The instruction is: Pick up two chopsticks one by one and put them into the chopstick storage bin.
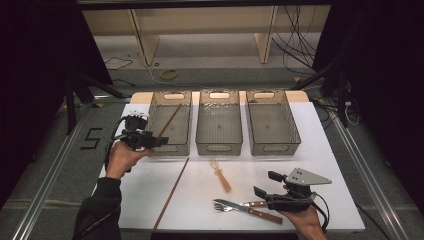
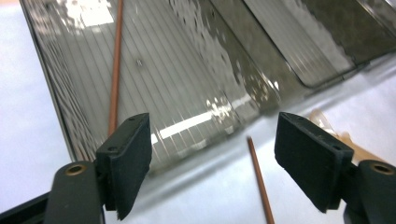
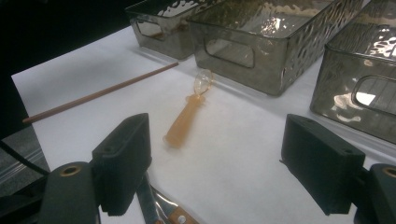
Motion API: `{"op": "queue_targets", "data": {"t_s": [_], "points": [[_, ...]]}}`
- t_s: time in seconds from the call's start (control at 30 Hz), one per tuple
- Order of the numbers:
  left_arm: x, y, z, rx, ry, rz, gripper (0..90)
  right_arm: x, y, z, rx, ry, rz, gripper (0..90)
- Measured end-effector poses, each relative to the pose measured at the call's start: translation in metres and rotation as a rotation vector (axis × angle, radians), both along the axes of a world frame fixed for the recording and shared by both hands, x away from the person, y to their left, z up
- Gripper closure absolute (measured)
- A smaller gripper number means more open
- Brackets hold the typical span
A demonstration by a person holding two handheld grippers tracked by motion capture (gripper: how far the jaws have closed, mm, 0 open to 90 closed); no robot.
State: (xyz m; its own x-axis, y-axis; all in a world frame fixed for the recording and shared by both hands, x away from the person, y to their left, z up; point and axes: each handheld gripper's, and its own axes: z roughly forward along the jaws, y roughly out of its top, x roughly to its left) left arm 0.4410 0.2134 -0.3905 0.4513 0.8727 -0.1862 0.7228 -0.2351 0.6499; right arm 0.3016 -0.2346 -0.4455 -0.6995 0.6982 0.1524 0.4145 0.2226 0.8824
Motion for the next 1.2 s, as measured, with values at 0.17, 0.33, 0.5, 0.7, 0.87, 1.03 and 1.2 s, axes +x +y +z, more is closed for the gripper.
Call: {"op": "queue_targets", "data": {"t_s": [0.17,0.33,0.5,0.7,0.87,1.03,1.2], "points": [[-0.015,-0.007,-0.004,0.036,0.023,-0.017,24.4,-0.001,0.0,0.001,-0.001,-0.008,0.003,24.8],[-0.033,-0.014,-0.013,0.076,0.066,-0.068,23.2,-0.002,0.0,0.003,0.002,-0.012,0.001,24.8],[-0.047,-0.022,-0.025,0.128,0.122,-0.096,23.8,-0.002,0.001,0.003,-0.001,-0.013,0.002,24.8],[-0.056,-0.027,-0.035,0.157,0.157,-0.113,24.3,-0.002,0.001,0.002,-0.004,-0.016,0.006,24.8],[-0.065,-0.033,-0.041,0.186,0.184,-0.14,25.5,-0.002,0.001,0.002,-0.004,-0.014,0.005,24.8],[-0.072,-0.037,-0.047,0.201,0.207,-0.152,29.8,-0.002,0.001,0.002,-0.006,-0.014,0.003,24.8],[-0.078,-0.044,-0.055,0.239,0.252,-0.177,37.4,-0.002,0.001,0.002,-0.007,-0.015,0.001,24.8]]}}
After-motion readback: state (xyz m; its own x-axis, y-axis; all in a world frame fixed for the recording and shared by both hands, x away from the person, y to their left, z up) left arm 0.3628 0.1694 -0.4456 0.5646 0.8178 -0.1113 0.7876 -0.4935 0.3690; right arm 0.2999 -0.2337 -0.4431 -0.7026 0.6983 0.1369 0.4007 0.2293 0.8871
